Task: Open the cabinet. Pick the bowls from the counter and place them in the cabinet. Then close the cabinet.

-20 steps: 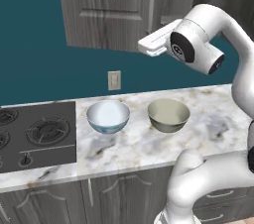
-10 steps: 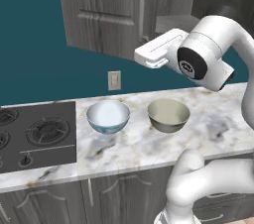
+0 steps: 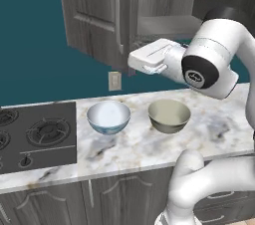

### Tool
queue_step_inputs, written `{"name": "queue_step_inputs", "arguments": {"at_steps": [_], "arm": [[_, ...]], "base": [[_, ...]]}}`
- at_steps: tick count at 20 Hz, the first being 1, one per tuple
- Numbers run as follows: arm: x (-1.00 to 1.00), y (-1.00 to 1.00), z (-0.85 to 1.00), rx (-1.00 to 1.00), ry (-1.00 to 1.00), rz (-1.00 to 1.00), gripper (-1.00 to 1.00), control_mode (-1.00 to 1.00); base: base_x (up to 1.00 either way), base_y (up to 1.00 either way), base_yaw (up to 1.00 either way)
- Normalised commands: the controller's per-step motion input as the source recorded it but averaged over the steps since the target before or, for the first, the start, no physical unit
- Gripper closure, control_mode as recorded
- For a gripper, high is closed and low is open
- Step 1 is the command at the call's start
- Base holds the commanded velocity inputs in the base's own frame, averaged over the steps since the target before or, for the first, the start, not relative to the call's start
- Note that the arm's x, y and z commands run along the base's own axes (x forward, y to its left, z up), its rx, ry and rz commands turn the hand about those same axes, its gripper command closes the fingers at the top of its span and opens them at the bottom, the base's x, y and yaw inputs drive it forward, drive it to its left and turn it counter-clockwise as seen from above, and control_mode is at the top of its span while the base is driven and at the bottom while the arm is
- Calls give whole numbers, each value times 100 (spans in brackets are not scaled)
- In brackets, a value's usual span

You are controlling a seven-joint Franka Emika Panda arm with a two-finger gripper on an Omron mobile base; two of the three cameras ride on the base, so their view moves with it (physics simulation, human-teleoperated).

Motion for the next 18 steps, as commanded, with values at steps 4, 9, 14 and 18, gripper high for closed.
{"name": "queue_step_inputs", "arguments": {"at_steps": [4,9,14,18], "arm": [[-8,100,-99,-1,29,0,100,-100],[24,62,-12,-3,2,4,100,-100],[-99,-34,53,7,-14,21,100,-100],[-27,-83,2,6,-3,22,100,-100]], "base": [[0,0,0],[0,0,0],[0,0,0],[0,0,0]]}}
